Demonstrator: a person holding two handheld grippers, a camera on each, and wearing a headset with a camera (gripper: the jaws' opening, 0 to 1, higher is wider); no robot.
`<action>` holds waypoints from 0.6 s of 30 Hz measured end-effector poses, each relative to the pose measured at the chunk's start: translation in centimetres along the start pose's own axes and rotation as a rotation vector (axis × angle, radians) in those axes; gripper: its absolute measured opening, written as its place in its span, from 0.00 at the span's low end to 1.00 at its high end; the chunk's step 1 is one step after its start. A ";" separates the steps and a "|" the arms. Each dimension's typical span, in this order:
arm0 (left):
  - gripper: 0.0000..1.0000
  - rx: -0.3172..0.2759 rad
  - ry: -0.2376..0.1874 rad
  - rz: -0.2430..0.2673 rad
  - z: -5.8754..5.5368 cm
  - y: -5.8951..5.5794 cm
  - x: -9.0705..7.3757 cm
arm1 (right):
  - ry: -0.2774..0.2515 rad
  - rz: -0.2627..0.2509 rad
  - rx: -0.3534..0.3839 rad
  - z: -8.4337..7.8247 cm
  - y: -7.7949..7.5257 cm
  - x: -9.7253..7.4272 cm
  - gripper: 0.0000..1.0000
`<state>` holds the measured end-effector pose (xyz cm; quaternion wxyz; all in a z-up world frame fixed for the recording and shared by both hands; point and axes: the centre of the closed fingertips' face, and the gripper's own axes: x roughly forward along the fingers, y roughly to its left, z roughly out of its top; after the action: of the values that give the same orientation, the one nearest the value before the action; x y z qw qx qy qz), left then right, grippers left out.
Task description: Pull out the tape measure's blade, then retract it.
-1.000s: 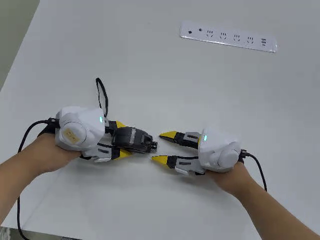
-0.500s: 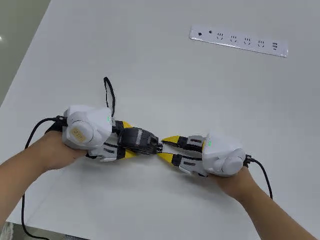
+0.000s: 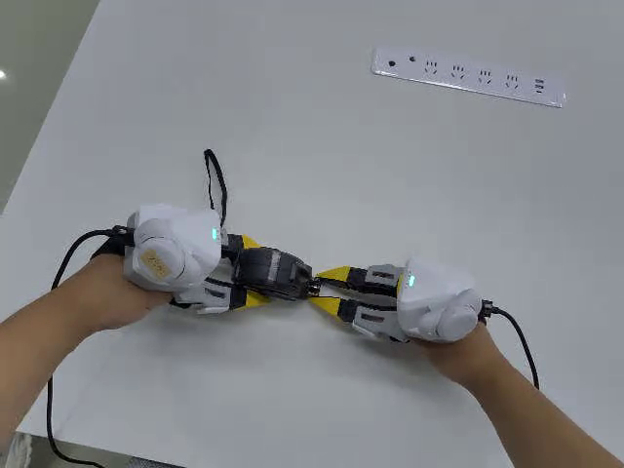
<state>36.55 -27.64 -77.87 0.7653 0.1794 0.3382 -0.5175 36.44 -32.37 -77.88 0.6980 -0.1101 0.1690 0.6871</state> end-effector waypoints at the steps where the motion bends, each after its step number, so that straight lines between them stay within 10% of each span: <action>1: 0.33 -0.001 -0.001 0.000 0.0 0.0 0.0 | -0.001 0.001 0.004 0.0 0.0 0.0 0.13; 18: 0.30 0.020 0.002 0.002 -0.5 0.4 0.0 | -0.015 -0.001 0.022 0.0 -0.1 0.0 0.12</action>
<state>36.72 -27.23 -78.24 0.7636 0.1878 0.3334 -0.5201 36.54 -32.35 -77.91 0.7008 -0.0972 0.1715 0.6856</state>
